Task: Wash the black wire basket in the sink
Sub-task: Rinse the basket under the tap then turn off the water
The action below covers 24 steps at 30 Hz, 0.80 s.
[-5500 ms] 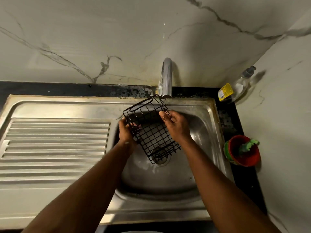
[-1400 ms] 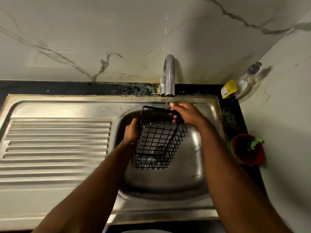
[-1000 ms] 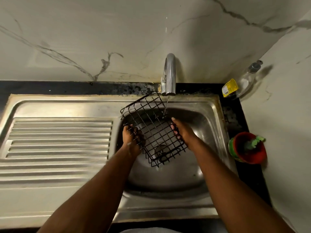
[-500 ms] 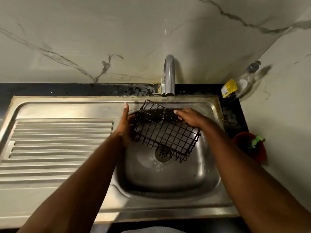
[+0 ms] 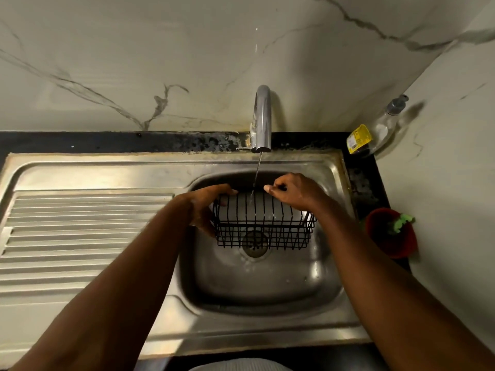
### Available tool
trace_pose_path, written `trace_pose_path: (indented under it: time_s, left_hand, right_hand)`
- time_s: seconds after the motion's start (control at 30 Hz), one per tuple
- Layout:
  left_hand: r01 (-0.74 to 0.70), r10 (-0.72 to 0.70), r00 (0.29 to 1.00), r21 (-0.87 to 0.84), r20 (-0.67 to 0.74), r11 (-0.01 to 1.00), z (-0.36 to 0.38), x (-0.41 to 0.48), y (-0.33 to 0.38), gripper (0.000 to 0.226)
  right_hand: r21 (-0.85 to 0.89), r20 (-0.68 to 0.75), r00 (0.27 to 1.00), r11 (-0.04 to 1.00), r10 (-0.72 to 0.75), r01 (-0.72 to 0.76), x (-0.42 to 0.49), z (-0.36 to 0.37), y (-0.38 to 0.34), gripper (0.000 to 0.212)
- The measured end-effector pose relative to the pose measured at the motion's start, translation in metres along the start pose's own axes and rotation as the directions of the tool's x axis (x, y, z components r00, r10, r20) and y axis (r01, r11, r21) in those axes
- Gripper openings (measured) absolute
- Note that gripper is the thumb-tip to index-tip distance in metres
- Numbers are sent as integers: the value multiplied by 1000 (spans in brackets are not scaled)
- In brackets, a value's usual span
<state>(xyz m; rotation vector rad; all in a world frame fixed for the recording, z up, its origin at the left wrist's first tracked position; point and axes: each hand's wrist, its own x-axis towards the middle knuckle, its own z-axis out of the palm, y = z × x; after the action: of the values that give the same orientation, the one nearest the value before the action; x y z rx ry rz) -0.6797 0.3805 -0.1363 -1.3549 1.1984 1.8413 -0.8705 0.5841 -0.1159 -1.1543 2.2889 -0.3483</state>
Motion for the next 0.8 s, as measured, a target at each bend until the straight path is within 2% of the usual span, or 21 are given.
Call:
trace_pose_path:
  time_s: [0.1, 0.17, 0.27, 0.33, 0.43, 0.53, 0.57, 0.63, 0.7, 0.8]
  left_hand:
    - [-104, 106, 994, 62, -31, 993, -5, 8, -5, 52]
    - [-202, 212, 976, 142, -56, 969, -7, 11, -9, 52]
    - [-359, 373, 924, 144, -83, 922, -4, 11, -17, 63]
    - [-446, 467, 874, 155, -138, 881, -2, 10, -25, 57]
    - [-546, 577, 795, 194, -186, 815, 0, 13, -46, 52]
    - [-603, 642, 752, 240, -149, 761, 4, 20, -66, 54]
    - [-608, 651, 751, 266, -113, 748, 6, 21, -68, 59]
    - [-581, 634, 769, 323, -81, 747, 7, 22, -70, 70]
    - [-547, 612, 783, 349, -107, 761, 11, 18, -68, 73]
    - [-536, 609, 774, 332, -174, 776, 22, 17, -67, 55]
  right_hand:
    - [25, -44, 999, 1000, 7, -6, -3, 3, 4, 47]
    - [91, -66, 997, 996, 29, -23, -6, 5, 7, 52]
    - [309, -186, 956, 937, 226, -161, -4, 5, 16, 59]
    - [315, -197, 908, 901, 370, -299, -4, 4, 28, 56]
    - [265, 17, 853, 820, 521, -506, -4, 16, 47, 47]
    - [432, 358, 692, 546, 627, -717, -12, 38, 50, 30]
    - [447, 401, 671, 505, 624, -738, -15, 47, 54, 27]
    - [462, 349, 688, 522, 637, -717, -19, 66, 62, 25]
    - [474, 237, 731, 581, 640, -662, -19, 93, 82, 28]
    - [486, 74, 783, 664, 617, -569, -24, 120, 84, 24]
